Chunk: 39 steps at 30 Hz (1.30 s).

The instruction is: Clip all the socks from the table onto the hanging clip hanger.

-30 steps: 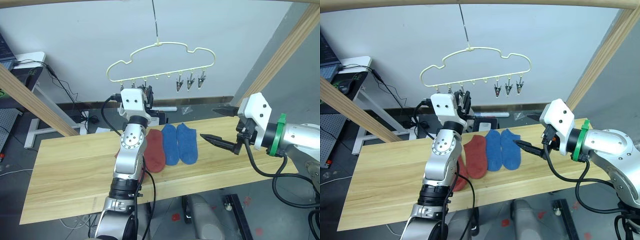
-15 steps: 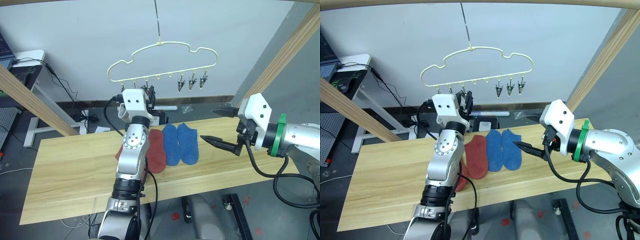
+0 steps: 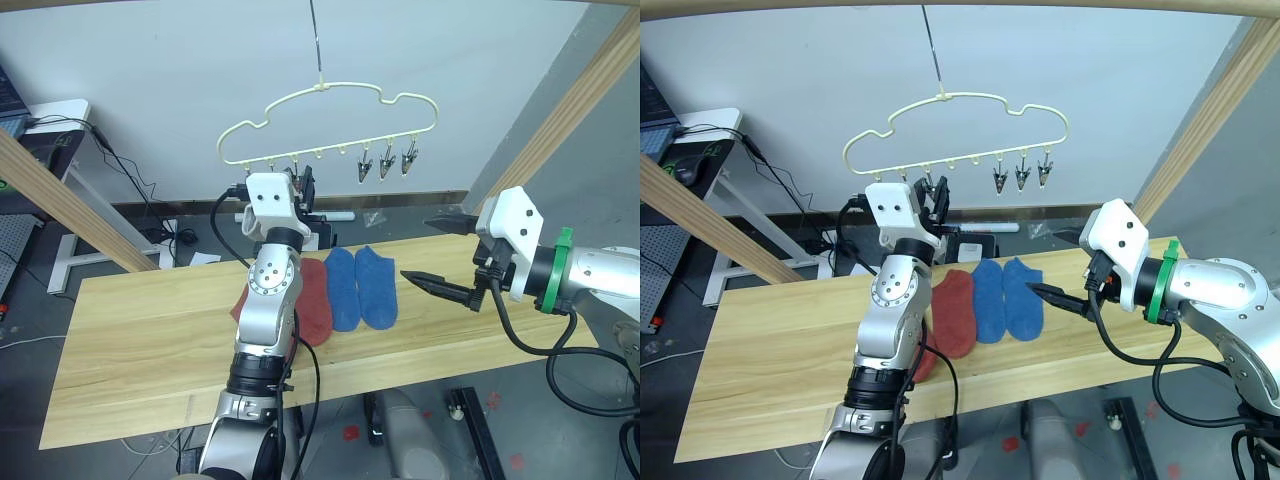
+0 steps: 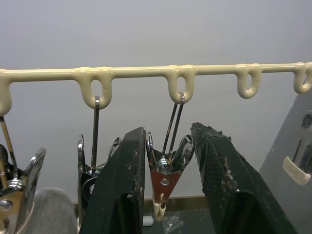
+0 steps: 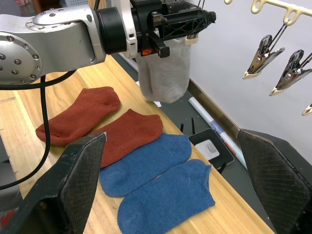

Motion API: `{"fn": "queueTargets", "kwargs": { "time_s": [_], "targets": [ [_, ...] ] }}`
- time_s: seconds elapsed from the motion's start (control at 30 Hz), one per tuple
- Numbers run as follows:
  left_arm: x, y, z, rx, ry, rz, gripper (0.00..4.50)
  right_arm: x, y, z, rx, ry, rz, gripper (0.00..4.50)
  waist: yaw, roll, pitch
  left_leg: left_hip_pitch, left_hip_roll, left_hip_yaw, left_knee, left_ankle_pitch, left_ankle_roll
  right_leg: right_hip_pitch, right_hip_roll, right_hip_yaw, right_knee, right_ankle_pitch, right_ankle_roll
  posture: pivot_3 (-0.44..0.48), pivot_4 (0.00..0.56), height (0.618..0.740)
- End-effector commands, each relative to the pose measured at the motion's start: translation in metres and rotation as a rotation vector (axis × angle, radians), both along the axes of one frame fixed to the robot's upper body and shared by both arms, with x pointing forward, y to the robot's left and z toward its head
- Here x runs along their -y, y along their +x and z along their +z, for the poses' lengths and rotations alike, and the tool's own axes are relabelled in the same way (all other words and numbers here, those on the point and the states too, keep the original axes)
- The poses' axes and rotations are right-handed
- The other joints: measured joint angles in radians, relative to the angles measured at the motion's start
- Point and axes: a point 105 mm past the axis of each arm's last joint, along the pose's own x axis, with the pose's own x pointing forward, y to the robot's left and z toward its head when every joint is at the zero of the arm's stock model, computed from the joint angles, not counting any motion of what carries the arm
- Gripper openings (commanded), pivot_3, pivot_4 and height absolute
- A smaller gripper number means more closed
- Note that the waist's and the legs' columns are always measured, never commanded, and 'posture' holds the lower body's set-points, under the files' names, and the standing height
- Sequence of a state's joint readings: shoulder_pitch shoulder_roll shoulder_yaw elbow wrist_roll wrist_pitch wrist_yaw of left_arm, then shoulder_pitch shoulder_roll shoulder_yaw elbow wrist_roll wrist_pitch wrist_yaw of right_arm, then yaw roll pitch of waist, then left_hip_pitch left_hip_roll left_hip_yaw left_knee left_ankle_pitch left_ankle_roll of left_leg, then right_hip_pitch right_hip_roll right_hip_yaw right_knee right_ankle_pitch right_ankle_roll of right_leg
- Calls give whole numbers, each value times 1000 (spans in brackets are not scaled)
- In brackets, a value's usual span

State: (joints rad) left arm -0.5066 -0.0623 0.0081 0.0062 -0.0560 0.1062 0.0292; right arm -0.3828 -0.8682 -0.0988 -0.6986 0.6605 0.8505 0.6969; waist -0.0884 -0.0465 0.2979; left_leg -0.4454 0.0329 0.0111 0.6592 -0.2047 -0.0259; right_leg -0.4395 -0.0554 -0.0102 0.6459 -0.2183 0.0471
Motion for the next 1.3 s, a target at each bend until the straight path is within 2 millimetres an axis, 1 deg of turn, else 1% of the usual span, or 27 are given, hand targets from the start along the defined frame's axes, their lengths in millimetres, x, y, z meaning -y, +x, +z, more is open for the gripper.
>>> {"fn": "queueTargets", "kwargs": {
  "time_s": [0.03, 0.17, 0.33, 0.43, 0.8, 0.9, 0.97, 1.07, 1.13, 1.2, 1.3],
  "targets": [
    [3, -4, 14, 54, -4, -17, 1615, 1, -3, 10, 47, 1, 10, 4500, 0, 0, 0, 0, 0, 0, 0, 0, 0, 0, 0, 0, 0, 0, 0, -263, 282, 740],
    [2, -4, 14, 53, -1, -16, 1615, 0, -3, 10, 46, 1, 10, 4500, 0, 0, 0, 0, 0, 0, 0, 0, 0, 0, 0, 0, 0, 0, 0, -260, 284, 740],
    [2, -5, 16, 63, 7, -15, 711, 0, -3, 9, 46, -1, 12, 4500, 0, 0, 0, 0, 0, 0, 0, 0, 0, 0, 0, 0, 0, 0, 0, -258, 284, 740],
    [2, -6, 17, 70, 12, -16, 428, 0, -3, 9, 46, -2, 14, 4500, 0, 0, 0, 0, 0, 0, 0, 0, 0, 0, 0, 0, 0, 0, 0, -257, 284, 740],
    [4, -11, 21, 77, 12, -51, 348, 0, -1, 3, 47, -24, 5, 4500, 0, 0, 0, 0, 0, 0, 0, 0, 0, 0, 0, 0, 0, 0, 0, -255, 285, 740],
    [2, -13, 24, 73, 2, -76, 324, 4, 4, -4, 38, -53, -33, 4500, 0, 0, 0, 0, 0, 0, 0, 0, 0, 0, 0, 0, 0, 0, 0, -246, 292, 740],
    [1, -16, 26, 70, -1, -104, 324, 8, 9, -14, 21, -86, -68, 4500, 0, 0, 1, 0, 0, 0, 1, 0, 0, 0, 0, 0, 0, 0, 0, -236, 306, 740],
    [0, -19, 29, 64, 4, -131, 324, 12, 15, -23, 3, -108, -100, 4500, 0, 1, 2, 0, 0, 0, 0, 0, 0, 0, 0, 0, 0, 0, 0, -233, 316, 740],
    [-2, -22, 30, 57, 23, -158, 323, 13, 24, -34, -26, -109, -139, 4500, -1, 1, 3, 0, 0, 0, 0, 0, 0, 0, 0, 0, 0, 0, 0, -230, 333, 740],
    [-3, -24, 30, 44, 41, -185, 323, 13, 37, -46, -58, -90, -200, 4500, -2, 1, 6, 0, 0, 0, 0, 0, 0, -1, 0, 0, 1, 0, 0, -227, 349, 740],
    [-5, -27, 30, 31, 61, -206, 300, 8, 53, -61, -87, -56, -266, 4500, 0, 5, 14, 0, 0, 0, 1, 0, 0, -1, 0, 1, 1, 0, 0, -217, 368, 740]
  ]
}}
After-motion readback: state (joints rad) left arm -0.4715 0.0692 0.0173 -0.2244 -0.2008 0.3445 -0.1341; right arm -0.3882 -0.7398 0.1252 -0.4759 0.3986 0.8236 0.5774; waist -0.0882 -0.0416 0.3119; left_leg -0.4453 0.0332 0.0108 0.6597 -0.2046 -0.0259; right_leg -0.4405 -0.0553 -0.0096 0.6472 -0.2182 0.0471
